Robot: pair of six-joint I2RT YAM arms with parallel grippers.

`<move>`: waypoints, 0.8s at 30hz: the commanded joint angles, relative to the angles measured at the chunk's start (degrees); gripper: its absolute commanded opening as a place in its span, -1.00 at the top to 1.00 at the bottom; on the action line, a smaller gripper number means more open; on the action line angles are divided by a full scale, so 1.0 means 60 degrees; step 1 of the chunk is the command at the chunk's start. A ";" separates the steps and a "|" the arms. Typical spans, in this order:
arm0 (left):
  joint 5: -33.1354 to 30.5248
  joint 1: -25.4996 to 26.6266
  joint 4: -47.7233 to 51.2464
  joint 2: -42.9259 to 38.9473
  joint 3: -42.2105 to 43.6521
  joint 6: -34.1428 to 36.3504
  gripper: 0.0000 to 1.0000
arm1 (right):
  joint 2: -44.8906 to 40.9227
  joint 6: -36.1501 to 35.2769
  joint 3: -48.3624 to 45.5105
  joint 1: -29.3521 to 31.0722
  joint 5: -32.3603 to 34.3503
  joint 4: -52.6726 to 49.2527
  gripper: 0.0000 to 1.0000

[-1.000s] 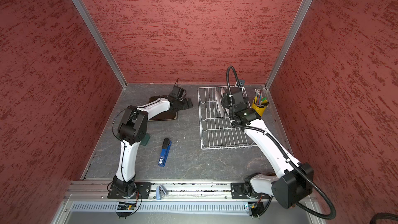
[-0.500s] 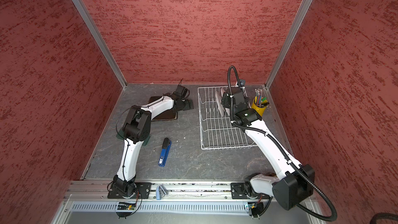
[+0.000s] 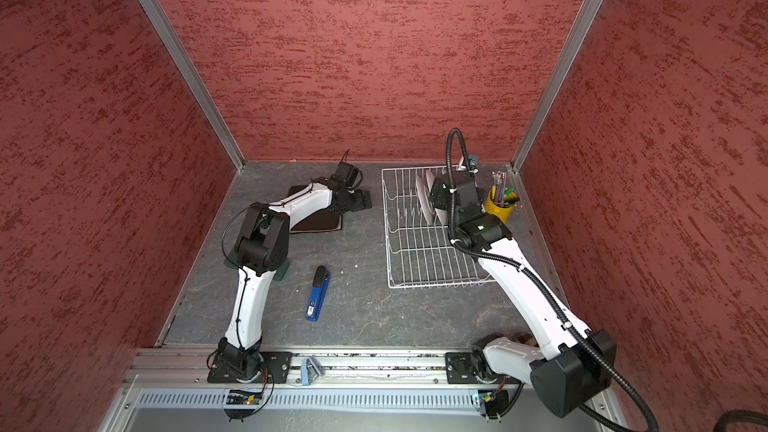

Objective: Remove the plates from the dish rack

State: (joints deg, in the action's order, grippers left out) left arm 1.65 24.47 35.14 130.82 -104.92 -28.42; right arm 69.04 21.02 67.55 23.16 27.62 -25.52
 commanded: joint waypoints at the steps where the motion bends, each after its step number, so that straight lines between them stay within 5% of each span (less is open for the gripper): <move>1: -0.0436 -0.0489 0.0804 0.0218 -0.0166 0.0153 -0.99 | -0.0281 0.0028 -0.0107 0.0037 0.0100 0.0184 -0.74; 24: -0.1485 -0.0621 0.1630 0.1099 -0.1226 0.1225 -0.99 | -0.0388 0.0057 -0.0128 0.0036 0.0081 0.0152 -0.75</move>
State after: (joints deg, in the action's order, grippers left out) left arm -0.91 23.29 39.70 135.46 -112.60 -23.51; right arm 67.77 21.04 66.98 23.16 27.64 -25.47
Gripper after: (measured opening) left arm 0.994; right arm 0.875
